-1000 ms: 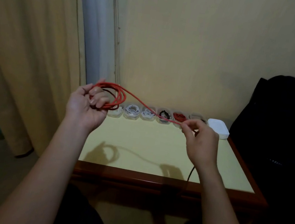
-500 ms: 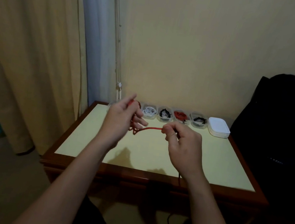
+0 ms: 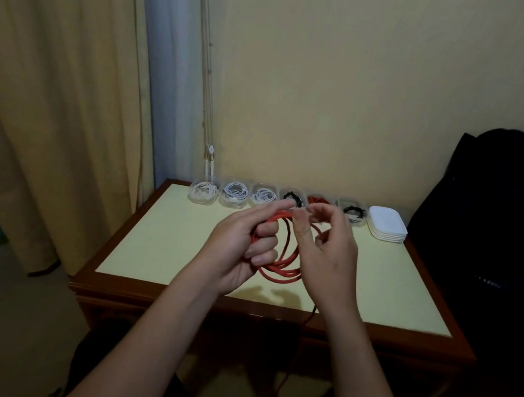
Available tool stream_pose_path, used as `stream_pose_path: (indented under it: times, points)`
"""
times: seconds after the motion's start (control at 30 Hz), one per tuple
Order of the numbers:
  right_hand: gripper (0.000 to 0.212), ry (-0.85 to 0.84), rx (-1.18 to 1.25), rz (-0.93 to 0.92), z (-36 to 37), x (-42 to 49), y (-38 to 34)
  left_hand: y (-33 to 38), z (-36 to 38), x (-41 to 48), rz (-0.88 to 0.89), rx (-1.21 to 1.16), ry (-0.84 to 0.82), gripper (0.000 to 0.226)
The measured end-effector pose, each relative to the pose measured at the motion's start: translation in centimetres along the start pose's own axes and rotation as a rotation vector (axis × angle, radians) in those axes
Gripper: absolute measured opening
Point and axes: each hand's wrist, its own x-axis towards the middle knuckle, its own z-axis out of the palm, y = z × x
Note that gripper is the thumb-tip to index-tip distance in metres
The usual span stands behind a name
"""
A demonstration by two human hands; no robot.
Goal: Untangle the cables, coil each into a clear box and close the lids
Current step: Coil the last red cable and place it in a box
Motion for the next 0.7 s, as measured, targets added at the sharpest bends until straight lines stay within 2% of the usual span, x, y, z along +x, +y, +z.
stream_pose_path:
  times: [0.1,0.23,0.37,0.47,0.53,0.7]
  points:
    - [0.044,-0.169,0.123,0.127,-0.3,-0.5,-0.2,0.2,-0.1,-0.1,0.008,-0.096,-0.030,0.049]
    - [0.050,-0.243,0.153,0.143,-0.7,-0.6,-0.9,0.3,-0.2,-0.3,-0.018,-0.191,-0.070,0.042]
    - [0.041,-0.328,0.185,0.161,-0.9,-0.2,-1.2,0.1,-0.3,-0.4,-0.026,-0.236,-0.073,0.038]
    - [0.025,-0.321,0.243,0.151,-1.1,-0.1,-1.0,-0.1,-0.4,-0.4,0.006,-0.153,-0.060,0.038]
    - [0.022,-0.312,0.275,0.159,-1.0,-0.1,-0.9,-0.4,-0.4,-0.3,0.032,-0.093,-0.057,0.041]
    - [0.045,-0.367,0.595,0.344,-0.5,0.0,-0.7,-0.8,-0.7,-0.1,0.045,-0.110,-0.062,0.044]
